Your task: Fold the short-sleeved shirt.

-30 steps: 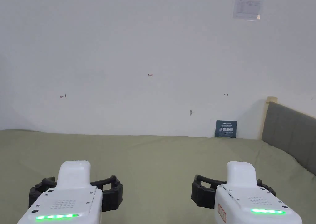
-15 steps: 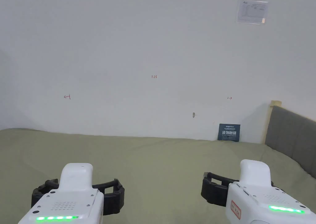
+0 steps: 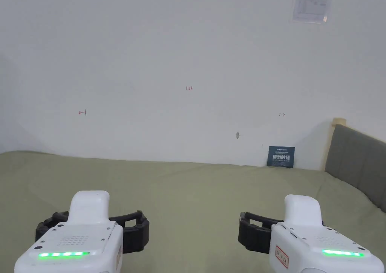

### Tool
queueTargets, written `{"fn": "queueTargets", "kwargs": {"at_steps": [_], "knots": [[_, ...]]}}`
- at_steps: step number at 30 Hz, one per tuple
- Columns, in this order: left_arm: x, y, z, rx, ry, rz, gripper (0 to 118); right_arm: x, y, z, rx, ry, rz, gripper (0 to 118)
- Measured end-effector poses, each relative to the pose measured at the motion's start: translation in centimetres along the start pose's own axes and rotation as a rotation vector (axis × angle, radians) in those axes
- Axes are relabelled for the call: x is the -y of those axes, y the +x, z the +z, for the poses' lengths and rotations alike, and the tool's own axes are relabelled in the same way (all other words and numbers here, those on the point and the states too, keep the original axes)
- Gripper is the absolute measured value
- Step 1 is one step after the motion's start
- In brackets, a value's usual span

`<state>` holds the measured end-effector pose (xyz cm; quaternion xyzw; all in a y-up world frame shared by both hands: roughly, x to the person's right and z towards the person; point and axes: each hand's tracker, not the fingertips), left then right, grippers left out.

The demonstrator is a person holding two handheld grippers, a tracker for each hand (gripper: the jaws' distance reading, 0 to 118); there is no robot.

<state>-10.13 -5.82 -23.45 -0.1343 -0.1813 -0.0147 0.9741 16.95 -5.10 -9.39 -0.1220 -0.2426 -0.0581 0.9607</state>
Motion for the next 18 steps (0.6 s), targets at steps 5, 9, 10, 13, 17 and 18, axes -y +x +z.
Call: {"fn": "queueTargets", "kwargs": {"at_steps": [5,9,10,13,17,18], "knots": [[-0.2,-0.1,-0.1,0.036,-0.007,0.015,118,-0.2,0.0,-0.2,-0.001,-0.004,0.013,118],[-0.5,0.0,0.0,0.044,0.011,0.017,118,-0.2,-0.1,-0.4,-0.014,-0.001,0.003,118],[-0.5,0.0,0.0,0.039,0.013,0.006,118,-0.2,-0.1,-0.4,-0.01,-0.001,0.005,118],[-0.4,0.2,-0.5,0.029,0.004,-0.022,118,-0.1,0.0,-0.8,0.006,-0.004,0.013,118],[-0.1,0.1,-1.3,0.034,-0.01,-0.028,118,-0.1,0.1,-1.7,0.019,-0.031,0.011,118],[0.0,0.0,-1.5,0.03,-0.013,-0.026,118,0.1,0.2,-1.9,0.013,-0.033,0.01,118]]}}
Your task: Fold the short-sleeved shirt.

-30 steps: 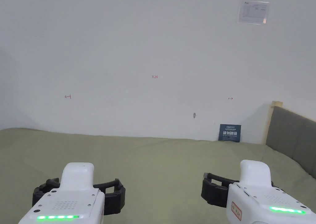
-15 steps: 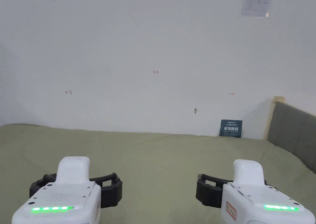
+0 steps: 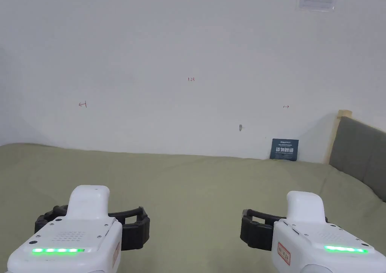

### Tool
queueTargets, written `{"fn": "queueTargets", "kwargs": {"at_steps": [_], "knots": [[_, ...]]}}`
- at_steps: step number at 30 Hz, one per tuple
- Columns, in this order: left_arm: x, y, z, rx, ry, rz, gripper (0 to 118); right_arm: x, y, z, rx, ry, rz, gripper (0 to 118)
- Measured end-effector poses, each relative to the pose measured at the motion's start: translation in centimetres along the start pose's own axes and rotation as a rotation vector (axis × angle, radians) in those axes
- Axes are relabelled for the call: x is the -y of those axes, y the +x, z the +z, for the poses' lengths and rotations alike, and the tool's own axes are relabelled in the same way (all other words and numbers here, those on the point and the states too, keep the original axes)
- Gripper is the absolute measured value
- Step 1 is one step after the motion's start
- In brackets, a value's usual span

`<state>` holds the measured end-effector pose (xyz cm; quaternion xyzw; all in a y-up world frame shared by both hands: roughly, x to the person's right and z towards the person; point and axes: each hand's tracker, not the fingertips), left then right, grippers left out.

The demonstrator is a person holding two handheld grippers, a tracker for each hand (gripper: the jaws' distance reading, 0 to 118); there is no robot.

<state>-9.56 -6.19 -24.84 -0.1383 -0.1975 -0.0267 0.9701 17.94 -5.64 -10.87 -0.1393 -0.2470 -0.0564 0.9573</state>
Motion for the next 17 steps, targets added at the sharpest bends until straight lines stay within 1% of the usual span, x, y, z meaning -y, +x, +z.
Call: {"fn": "queueTargets", "kwargs": {"at_steps": [5,11,12,13,14,17], "knots": [[0.3,-0.1,-1.2,0.001,-0.026,0.009,118,0.1,-0.1,-1.0,-0.006,-0.013,0.003,118],[0.2,-0.1,-2.1,0.003,-0.036,0.005,118,-0.1,-0.1,-1.9,-0.018,-0.018,-0.027,118],[0.2,-0.1,-2.2,0.006,-0.037,0.007,118,-0.1,-0.2,-1.9,-0.004,-0.011,-0.029,118],[0.2,-0.1,-2.3,0.006,-0.037,0.009,118,-0.1,-0.3,-2.0,0.039,0.005,-0.021,118],[0.1,-0.1,-2.4,0.004,-0.036,0.01,118,-0.1,-0.5,-2.2,0.05,0.009,0.002,118],[0.0,-0.1,-2.8,0.007,-0.037,0.006,118,0.2,-0.5,-3.1,0.03,-0.039,0.025,118]]}}
